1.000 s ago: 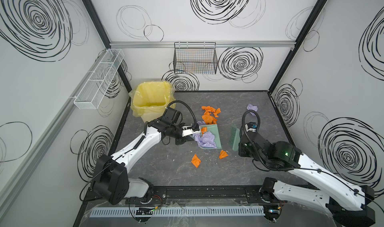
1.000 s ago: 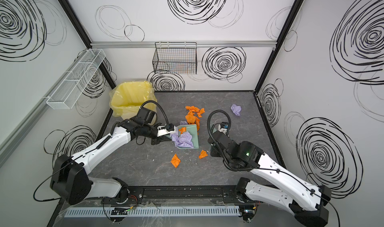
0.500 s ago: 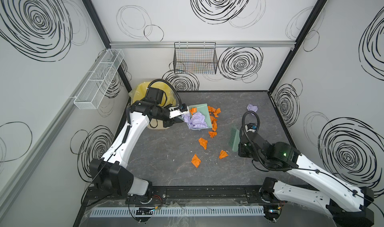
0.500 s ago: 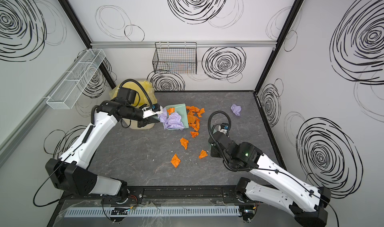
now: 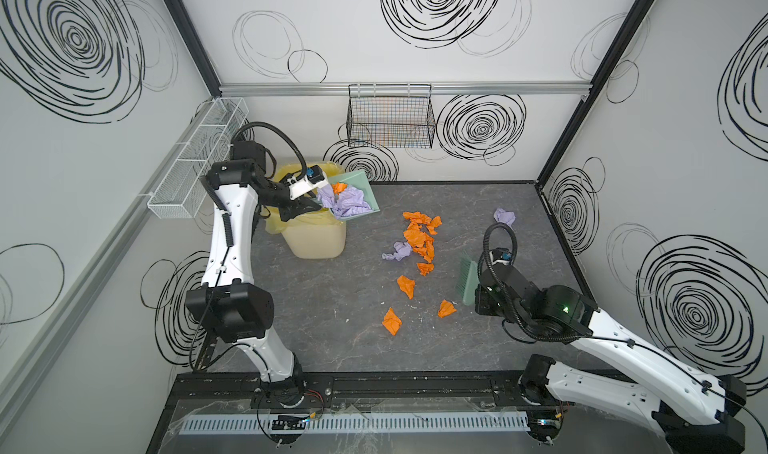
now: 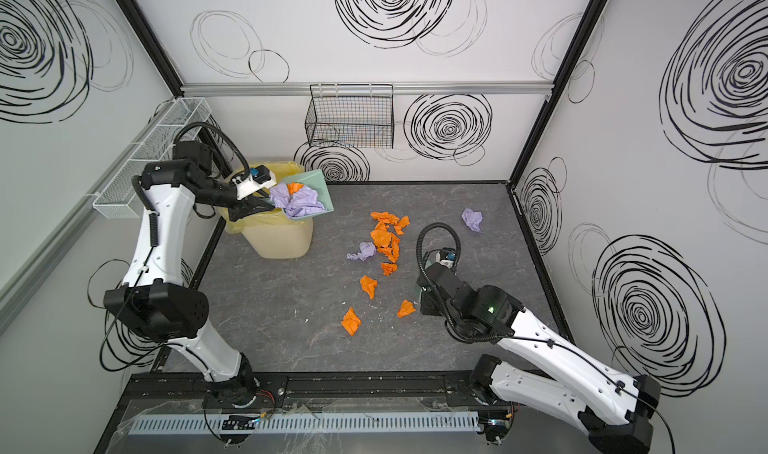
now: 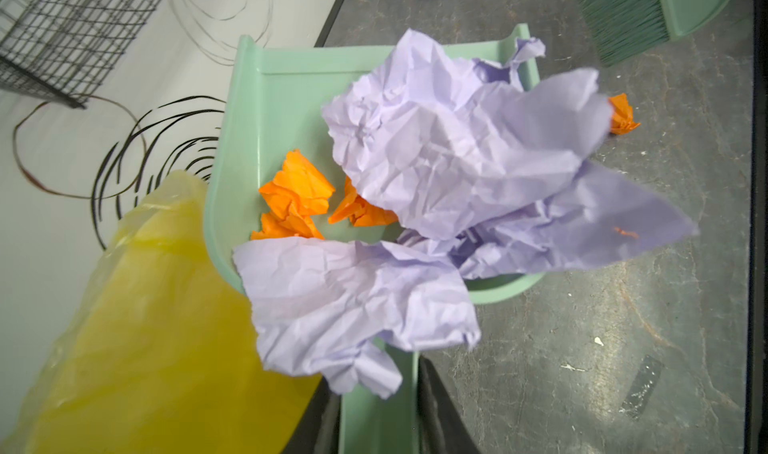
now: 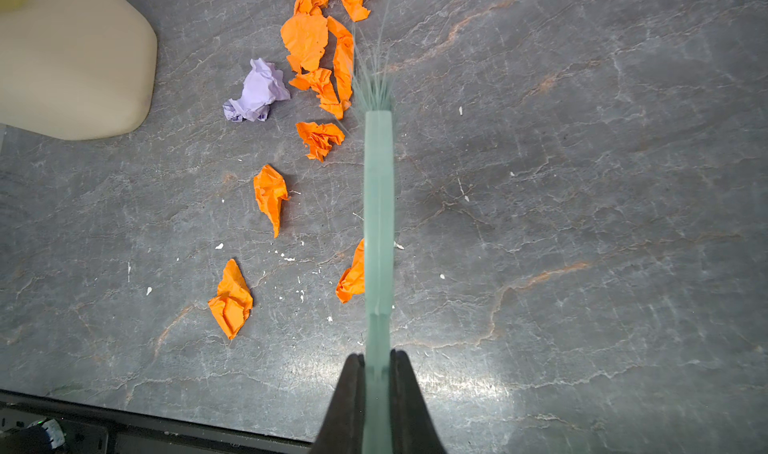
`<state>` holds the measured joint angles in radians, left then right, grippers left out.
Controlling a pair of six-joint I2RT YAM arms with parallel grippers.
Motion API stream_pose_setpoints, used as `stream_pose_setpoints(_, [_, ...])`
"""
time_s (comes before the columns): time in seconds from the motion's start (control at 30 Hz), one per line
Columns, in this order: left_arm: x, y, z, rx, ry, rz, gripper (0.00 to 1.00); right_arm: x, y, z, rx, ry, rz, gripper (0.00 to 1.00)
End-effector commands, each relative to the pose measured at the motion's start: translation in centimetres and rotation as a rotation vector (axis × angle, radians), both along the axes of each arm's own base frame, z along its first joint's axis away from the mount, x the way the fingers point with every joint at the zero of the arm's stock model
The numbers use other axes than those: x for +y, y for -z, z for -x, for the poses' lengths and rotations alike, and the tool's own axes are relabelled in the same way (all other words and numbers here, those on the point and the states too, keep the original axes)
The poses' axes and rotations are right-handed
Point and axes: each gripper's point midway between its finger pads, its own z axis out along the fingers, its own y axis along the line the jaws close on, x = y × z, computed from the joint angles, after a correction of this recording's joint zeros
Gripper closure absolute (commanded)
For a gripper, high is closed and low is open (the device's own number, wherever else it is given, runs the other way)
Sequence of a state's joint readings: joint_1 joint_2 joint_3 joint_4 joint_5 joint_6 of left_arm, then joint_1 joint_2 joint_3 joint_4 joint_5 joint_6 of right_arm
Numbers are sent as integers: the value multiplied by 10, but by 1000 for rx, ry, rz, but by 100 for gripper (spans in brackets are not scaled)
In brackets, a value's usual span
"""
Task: Sweep away the paper scraps from the table
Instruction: 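Carry the filled dustpan with the left gripper over the yellow-bagged bin, then tip the dustpan with the left gripper to empty scraps into the bin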
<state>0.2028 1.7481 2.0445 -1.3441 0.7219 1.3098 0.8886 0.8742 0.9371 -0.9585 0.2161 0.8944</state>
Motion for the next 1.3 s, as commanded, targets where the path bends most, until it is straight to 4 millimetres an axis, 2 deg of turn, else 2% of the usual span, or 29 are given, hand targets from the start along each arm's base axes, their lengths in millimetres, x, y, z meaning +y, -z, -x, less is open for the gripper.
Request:
stream_pose_setpoints(0.0, [18, -17, 0, -36, -17, 17, 100, -1, -2, -3, -23, 11, -12, 100])
stream_pose_setpoints(0.17, [68, -25, -18, -75, -133, -1, 100, 2, 3, -3, -17, 3, -19, 100])
stream_pose_setpoints(0.3, [106, -21, -29, -88, -205, -56, 100, 3, 3, -4, -17, 1, -18, 100])
stream_pose_setpoints(0.37, [125, -18, -34, -96, -240, -127, 100, 3, 1, -4, -19, 1, -16, 100])
stream_pose_setpoints(0.47, [142, -18, -40, -137, -265, -259, 100, 4, -1, -6, -23, -2, -9, 100])
stream_pose_setpoints(0.63, [150, -30, -49, -219, -247, -521, 100, 9, 0, -10, -20, -10, -3, 100])
stream_pose_setpoints(0.83, [150, -42, -59, -291, -210, -805, 100, 16, 5, -13, -13, -19, -14, 100])
stream_pose_setpoints(1.07, [150, -48, -59, -413, -197, -1027, 100, 14, 1, -12, -22, -14, -23, 100])
stream_pose_setpoints(1.27, [150, -62, -56, -469, -207, -1081, 100, 12, -5, -12, -42, -9, -34, 100])
